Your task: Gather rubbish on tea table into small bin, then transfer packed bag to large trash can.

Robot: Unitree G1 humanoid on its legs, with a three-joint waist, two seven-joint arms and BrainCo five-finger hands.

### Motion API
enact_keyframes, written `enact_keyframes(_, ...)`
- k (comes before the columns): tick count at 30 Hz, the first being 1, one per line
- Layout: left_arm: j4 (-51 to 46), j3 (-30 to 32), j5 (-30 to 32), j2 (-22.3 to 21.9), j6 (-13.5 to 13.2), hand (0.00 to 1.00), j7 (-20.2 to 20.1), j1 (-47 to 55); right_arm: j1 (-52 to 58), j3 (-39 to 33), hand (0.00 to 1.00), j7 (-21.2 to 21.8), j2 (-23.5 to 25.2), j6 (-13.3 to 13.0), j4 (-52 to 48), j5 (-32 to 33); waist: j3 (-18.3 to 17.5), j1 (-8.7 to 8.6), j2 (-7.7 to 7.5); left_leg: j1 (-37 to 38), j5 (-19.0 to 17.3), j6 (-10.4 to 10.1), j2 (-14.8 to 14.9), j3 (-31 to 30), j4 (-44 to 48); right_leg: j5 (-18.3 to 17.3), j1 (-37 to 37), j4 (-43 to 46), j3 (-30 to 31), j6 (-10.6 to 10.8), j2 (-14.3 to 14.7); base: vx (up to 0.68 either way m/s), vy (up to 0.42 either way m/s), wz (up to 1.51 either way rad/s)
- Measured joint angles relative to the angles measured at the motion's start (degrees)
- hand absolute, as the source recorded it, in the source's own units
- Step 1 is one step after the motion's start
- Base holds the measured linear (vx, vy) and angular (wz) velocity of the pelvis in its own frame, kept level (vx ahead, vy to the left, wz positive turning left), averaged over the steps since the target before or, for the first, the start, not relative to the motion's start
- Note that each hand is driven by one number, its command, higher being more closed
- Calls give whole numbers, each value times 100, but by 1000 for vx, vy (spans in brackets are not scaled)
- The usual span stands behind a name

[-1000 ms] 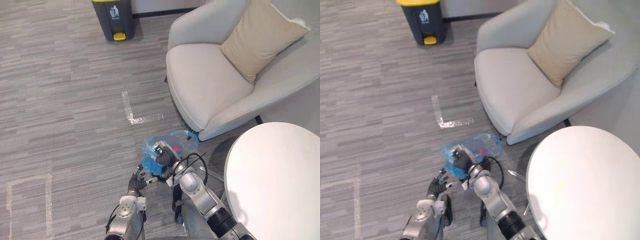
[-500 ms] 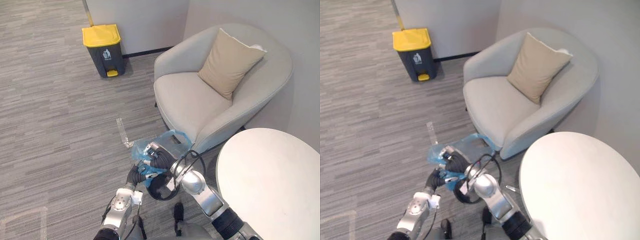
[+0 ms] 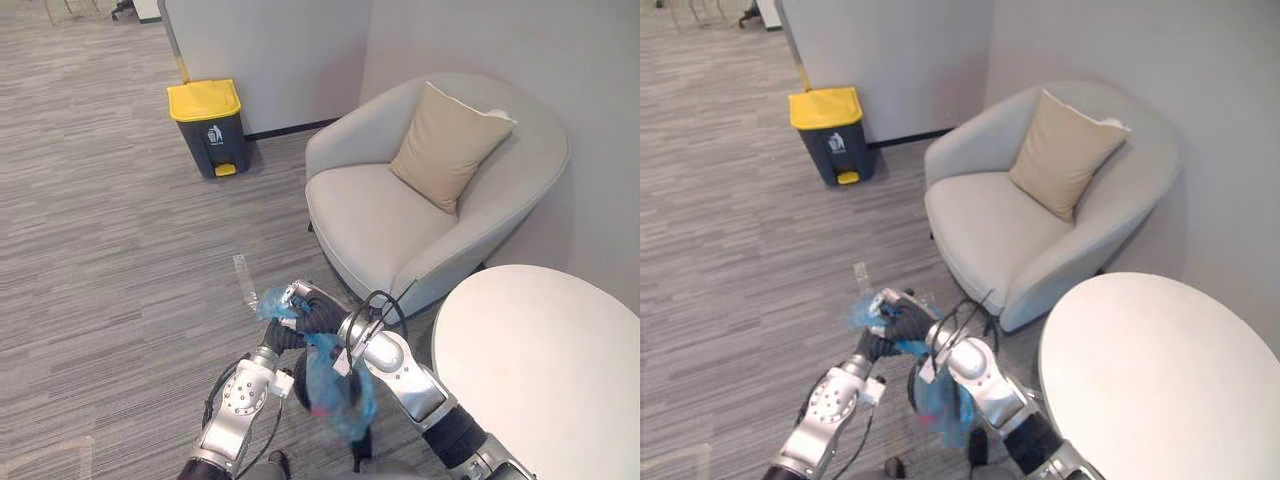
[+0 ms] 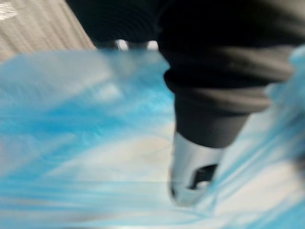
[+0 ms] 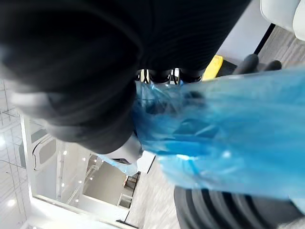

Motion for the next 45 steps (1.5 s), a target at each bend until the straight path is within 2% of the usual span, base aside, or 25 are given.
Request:
enact_keyframes(7, -154, -33, 129, -151, 91, 0, -213, 161, 8, -482, 100, -152, 30, 77, 1, -252, -41, -2, 26, 101, 60, 2, -54, -65, -157, -19, 55, 0, -19, 23, -24, -6, 0, 2)
enact_keyframes(13, -171, 0, 244, -201, 104, 0, -241, 246, 31, -854, 100, -167, 107, 123, 1, -398, -58, 2, 25, 198, 228, 22, -141, -173, -443, -42, 61, 0, -113, 53, -80, -6, 2, 9)
enact_keyframes(20, -371, 304, 359, -255, 108, 0, -256, 448, 69, -992, 100, -173, 234, 122, 6, -398, -108, 6, -24, 229, 265, 54, -178, -205, -529, -42, 70, 0, -129, 55, -108, -1, 1, 2)
enact_keyframes(34, -373, 496, 341, -184, 58, 0, -413, 586, 71, -1304, 100, -301, 233, 123, 373, -412, -150, 11, -54, 321, 361, 42, -188, -211, -714, -45, 78, 3, -126, 59, -109, 0, 0, 0)
enact_keyframes(40, -379, 662, 60, -180, 55, 0, -404, 597, 70, -1555, 100, -512, 229, 134, 416, -421, -151, 15, -54, 330, 375, 40, -190, -214, -734, -46, 78, 5, -128, 60, -109, 0, 0, 0)
enact_keyframes(45, -461, 682, -258, -190, 55, 0, -374, 628, 69, -1606, 100, -679, 244, 243, 448, -633, -152, 24, -57, 327, 379, 45, -191, -226, -736, -46, 79, 5, -139, 60, -109, 0, 0, 0)
